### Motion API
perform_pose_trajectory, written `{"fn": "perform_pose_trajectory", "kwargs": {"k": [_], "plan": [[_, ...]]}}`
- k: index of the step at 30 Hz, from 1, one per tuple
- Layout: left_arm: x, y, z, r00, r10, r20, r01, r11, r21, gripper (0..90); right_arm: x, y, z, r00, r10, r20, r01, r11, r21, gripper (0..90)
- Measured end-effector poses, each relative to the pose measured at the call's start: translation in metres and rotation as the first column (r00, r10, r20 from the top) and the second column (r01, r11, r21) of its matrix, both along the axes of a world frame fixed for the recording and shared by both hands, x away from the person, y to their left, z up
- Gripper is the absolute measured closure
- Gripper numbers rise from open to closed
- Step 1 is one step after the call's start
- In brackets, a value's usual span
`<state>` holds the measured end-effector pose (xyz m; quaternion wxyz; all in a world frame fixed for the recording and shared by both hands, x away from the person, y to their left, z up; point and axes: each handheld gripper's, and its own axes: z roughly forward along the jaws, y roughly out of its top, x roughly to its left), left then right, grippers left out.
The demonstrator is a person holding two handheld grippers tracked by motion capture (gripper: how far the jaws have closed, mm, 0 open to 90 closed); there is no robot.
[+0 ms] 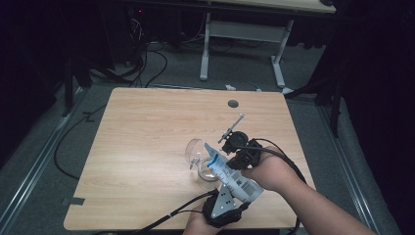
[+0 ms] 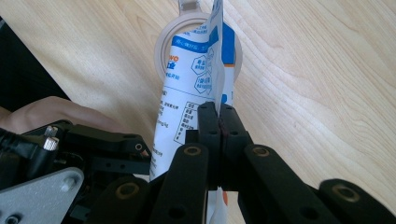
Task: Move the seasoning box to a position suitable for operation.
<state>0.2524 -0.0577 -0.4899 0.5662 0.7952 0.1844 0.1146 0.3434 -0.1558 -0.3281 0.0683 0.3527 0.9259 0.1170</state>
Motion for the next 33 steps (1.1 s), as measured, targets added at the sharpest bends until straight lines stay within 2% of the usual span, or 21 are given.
{"fn": "perform_pose_trajectory", "kwargs": {"k": [16,33], "plan": [[0.0007,0.0048,0.0012,0.9998,0.017,0.005,-0.017,0.9999,0.000,59.8,0.0033,0.0076,0.0004,0.9998,0.018,0.002,-0.017,1.000,-0.010,90.0],[0.0028,-0.0002,0.0032,0.9999,0.010,0.005,-0.010,0.9999,0.008,59.8,0.0059,0.0054,-0.0015,0.9998,0.019,0.007,-0.019,1.000,-0.019,90.0]]}}
